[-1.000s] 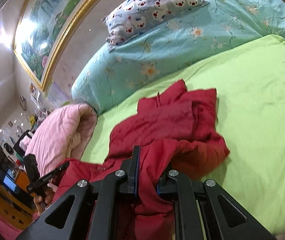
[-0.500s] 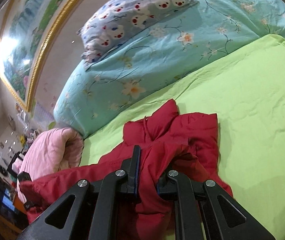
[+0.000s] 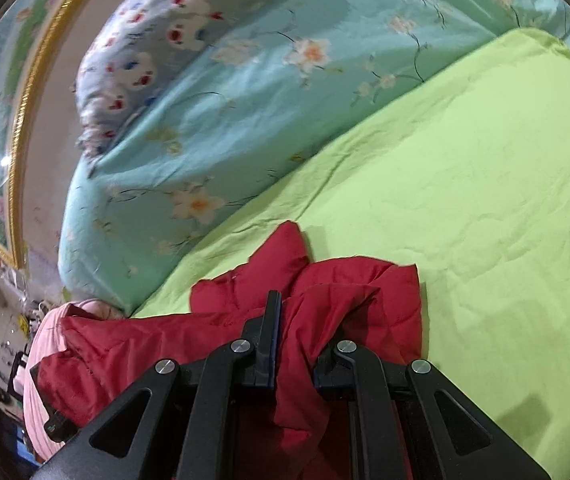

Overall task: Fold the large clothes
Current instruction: 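Lift the hem with both tools and fold it over toward the collar, then lower the folded hem onto the jacket and open both tools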

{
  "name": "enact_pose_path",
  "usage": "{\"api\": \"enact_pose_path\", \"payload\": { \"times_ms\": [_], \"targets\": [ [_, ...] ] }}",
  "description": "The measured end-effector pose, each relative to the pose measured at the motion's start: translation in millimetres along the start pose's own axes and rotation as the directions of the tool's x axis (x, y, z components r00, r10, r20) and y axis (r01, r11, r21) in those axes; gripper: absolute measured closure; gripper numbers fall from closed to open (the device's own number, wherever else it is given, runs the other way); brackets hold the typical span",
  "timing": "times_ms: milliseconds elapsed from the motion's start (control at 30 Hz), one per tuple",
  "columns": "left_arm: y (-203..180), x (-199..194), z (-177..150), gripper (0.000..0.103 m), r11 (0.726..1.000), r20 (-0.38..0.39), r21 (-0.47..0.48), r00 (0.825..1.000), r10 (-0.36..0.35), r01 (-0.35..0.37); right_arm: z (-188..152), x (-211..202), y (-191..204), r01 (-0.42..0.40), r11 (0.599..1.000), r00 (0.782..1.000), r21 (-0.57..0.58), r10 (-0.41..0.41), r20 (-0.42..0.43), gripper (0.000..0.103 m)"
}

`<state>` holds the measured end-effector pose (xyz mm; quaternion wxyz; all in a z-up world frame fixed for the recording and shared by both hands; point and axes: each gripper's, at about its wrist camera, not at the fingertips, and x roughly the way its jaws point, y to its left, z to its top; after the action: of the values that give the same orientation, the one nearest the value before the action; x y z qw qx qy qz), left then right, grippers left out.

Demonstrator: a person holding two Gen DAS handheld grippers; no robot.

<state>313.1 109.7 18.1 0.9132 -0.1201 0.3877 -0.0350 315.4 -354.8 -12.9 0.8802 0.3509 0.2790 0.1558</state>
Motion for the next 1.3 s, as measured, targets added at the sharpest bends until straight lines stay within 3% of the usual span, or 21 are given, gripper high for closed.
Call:
{"api": "enact_pose_path", "payload": {
  "times_ms": [167,367,567,767,933,1000,1067,1133,1233,1300],
  "targets": [
    [4,39,10,0.095,1.0,-0.03,-0.008,0.999,0.025,-0.025,7,36,-11,0.04,0.999,0.999,0.018,-0.04,-0.017,0.093],
    [19,71,22,0.093,0.998,-0.066,-0.065,0.997,-0.025,0.02,13,66,-25,0.077,0.996,0.997,0.042,-0.076,-0.017,0.093],
    [33,78,23,0.091,0.991,-0.08,-0.106,0.993,-0.087,0.079,13,82,-42,0.056,0.994,0.998,0.089,-0.052,-0.048,0.092],
    [47,55,24,0.088,0.979,-0.078,-0.142,0.984,-0.161,0.149,16,83,-43,0.018,0.994,0.998,0.105,-0.011,-0.068,0.087],
    [48,29,25,0.083,0.983,-0.046,-0.108,0.987,-0.156,0.15,15,88,-38,0.01,0.995,0.997,0.101,-0.002,-0.079,0.087],
    [47,22,25,0.078,0.989,-0.034,-0.079,0.992,-0.124,0.121,16,88,-41,-0.004,0.992,0.996,0.127,0.015,-0.087,0.086],
    [49,14,25,0.059,0.994,-0.008,-0.063,0.996,-0.088,0.087,18,86,-44,-0.018,0.988,0.995,0.151,0.033,-0.094,0.086],
    [58,4,26,0.051,0.996,0.035,-0.078,0.998,-0.044,0.047,22,83,-45,-0.019,0.987,0.994,0.157,0.034,-0.099,0.084],
    [59,-8,23,0.051,0.992,0.061,-0.095,0.995,-0.082,0.087,27,76,-47,-0.032,0.982,0.994,0.185,0.049,-0.092,0.077],
    [41,-13,20,0.051,0.993,0.067,-0.047,0.992,-0.106,0.11,30,72,-47,-0.046,0.976,0.995,0.215,0.065,-0.081,0.071]
  ]
}}
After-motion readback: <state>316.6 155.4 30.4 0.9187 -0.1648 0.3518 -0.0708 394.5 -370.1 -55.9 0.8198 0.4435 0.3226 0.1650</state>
